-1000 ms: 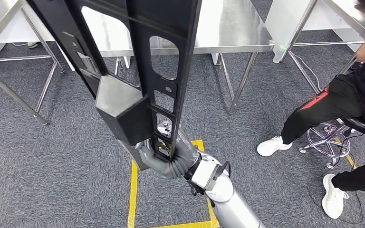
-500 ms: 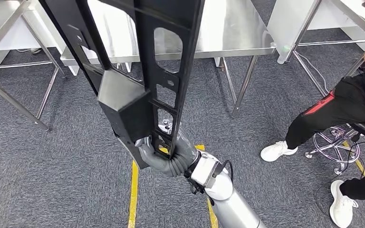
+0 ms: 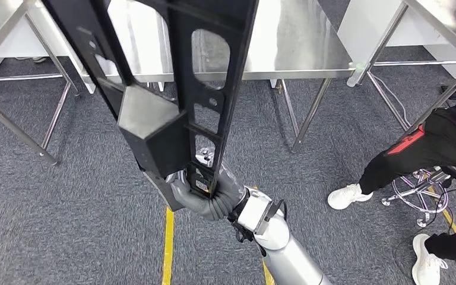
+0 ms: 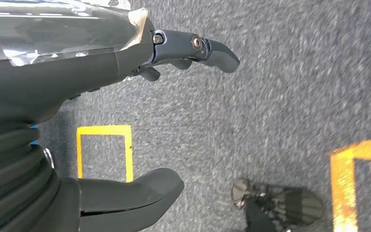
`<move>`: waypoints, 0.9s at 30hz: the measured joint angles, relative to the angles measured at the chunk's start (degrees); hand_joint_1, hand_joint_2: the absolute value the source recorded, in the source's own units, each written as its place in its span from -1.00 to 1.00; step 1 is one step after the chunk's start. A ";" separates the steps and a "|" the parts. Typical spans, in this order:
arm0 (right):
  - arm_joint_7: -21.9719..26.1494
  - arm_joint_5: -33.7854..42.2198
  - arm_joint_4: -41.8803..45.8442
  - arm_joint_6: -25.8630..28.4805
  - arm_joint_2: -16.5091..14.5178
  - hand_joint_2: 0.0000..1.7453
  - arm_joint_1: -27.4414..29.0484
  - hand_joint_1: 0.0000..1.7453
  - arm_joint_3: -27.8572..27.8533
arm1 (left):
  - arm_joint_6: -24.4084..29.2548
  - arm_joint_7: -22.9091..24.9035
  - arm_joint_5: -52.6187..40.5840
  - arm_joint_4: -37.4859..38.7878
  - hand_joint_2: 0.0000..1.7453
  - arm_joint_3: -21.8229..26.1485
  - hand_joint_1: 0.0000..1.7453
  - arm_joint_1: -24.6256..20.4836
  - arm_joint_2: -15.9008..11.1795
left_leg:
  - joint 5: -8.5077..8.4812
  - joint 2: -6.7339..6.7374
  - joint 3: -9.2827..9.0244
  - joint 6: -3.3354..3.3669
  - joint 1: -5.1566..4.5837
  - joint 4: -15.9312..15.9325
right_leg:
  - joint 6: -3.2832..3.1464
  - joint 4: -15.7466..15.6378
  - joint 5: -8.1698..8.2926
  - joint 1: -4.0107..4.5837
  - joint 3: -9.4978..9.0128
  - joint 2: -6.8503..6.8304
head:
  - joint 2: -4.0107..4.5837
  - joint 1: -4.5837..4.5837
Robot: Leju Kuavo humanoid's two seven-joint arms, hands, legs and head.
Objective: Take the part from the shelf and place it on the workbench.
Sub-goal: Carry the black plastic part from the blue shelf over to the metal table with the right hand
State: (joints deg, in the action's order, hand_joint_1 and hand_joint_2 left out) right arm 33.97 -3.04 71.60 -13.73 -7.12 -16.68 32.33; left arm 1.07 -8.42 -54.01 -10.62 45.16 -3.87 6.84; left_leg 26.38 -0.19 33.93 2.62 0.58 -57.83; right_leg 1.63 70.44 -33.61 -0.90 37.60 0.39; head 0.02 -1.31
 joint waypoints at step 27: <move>-0.34 0.24 -0.42 0.00 -0.27 1.00 -0.48 1.00 0.32 | 0.25 0.03 -0.20 0.00 1.00 0.54 -1.00 0.19 -0.01 | -1.10 -0.05 1.46 -0.49 0.05 -0.48 | 0.96 -10.25 2.15 -0.21 -9.68 0.25 | 0.00 0.19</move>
State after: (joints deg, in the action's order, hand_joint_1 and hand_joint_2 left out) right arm 33.63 -2.80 71.18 -13.73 -7.40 -17.16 32.64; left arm 1.32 -8.38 -54.21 -10.62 45.69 -3.68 6.83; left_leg 25.28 -0.24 35.39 2.13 0.62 -58.31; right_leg 2.59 60.20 -31.46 -1.11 27.92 0.64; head 0.02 -1.13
